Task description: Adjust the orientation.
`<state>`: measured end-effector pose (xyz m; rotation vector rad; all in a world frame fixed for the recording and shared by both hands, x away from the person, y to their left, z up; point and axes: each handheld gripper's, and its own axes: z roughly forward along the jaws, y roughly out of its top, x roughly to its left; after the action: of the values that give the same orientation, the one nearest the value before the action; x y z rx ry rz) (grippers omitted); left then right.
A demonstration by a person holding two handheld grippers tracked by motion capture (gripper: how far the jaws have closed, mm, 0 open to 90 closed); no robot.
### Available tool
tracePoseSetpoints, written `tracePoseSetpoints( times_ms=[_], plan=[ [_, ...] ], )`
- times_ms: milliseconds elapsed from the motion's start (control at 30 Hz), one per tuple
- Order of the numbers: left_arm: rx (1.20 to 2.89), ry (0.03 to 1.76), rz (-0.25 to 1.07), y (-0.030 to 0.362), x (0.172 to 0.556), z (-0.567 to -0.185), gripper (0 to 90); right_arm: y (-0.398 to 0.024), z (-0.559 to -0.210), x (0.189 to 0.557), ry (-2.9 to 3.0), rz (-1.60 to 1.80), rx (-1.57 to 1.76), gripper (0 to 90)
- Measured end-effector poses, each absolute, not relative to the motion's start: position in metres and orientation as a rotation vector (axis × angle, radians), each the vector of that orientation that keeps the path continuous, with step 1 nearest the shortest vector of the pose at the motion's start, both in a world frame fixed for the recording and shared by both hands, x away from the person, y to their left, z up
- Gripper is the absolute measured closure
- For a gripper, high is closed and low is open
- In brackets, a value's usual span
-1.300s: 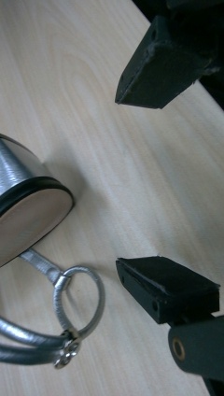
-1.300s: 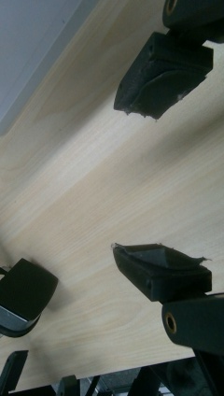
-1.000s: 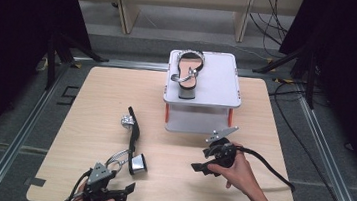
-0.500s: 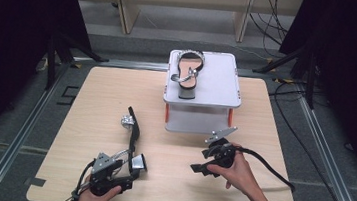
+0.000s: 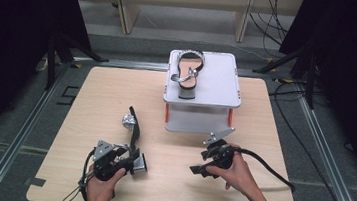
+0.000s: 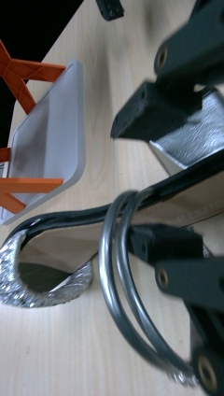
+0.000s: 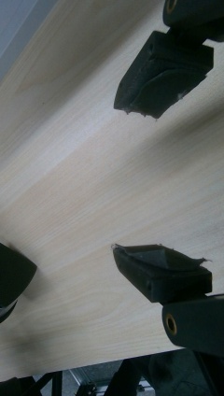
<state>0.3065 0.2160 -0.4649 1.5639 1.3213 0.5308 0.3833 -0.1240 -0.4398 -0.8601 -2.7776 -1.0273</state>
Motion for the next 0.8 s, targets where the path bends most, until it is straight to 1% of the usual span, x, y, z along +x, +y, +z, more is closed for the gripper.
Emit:
tracePoseSetpoints(
  times_ms=[33, 67, 133, 167, 233, 267, 433, 500, 533, 800],
  plan=[
    [1.557, 1.320, 0.536, 0.216, 0.308, -0.464, 54.8, -0.124, -0.440, 0.384, -2.777, -1.026, -0.862, 25.1],
    [1.551, 1.316, 0.537, 0.215, 0.308, -0.463, 62.4, -0.124, -0.439, 0.383, -2.769, -1.016, -0.886, 25.1],
    [1.560, 1.289, 0.549, 0.214, 0.308, -0.461, 72.9, -0.124, -0.439, 0.383, -2.767, -1.020, -0.886, 25.1],
    [1.573, 1.274, 0.554, 0.213, 0.308, -0.460, 77.2, -0.125, -0.439, 0.383, -2.773, -1.025, -0.880, 25.1],
    [1.600, 1.234, 0.571, 0.206, 0.310, -0.458, 81.7, -0.124, -0.437, 0.381, -2.752, -1.016, -0.914, 25.1],
    [1.621, 1.215, 0.584, 0.204, 0.310, -0.456, 82.6, -0.126, -0.438, 0.384, -2.776, -1.042, -0.863, 25.1],
    [1.664, 1.170, 0.583, 0.187, 0.319, -0.454, 83.7, -0.127, -0.436, 0.384, -2.781, -1.044, -0.872, 25.1],
    [1.680, 1.161, 0.561, 0.180, 0.322, -0.454, 84.2, -0.128, -0.435, 0.384, -2.785, -1.063, -0.870, 25.0],
    [1.695, 1.154, 0.540, 0.176, 0.322, -0.454, 86.4, -0.130, -0.434, 0.385, -2.781, -1.048, -0.865, 25.1],
    [1.830, 1.063, 0.447, 0.130, 0.315, -0.456, 86.5, -0.136, -0.432, 0.387, -2.782, -1.060, -0.880, 25.2]
  ],
)
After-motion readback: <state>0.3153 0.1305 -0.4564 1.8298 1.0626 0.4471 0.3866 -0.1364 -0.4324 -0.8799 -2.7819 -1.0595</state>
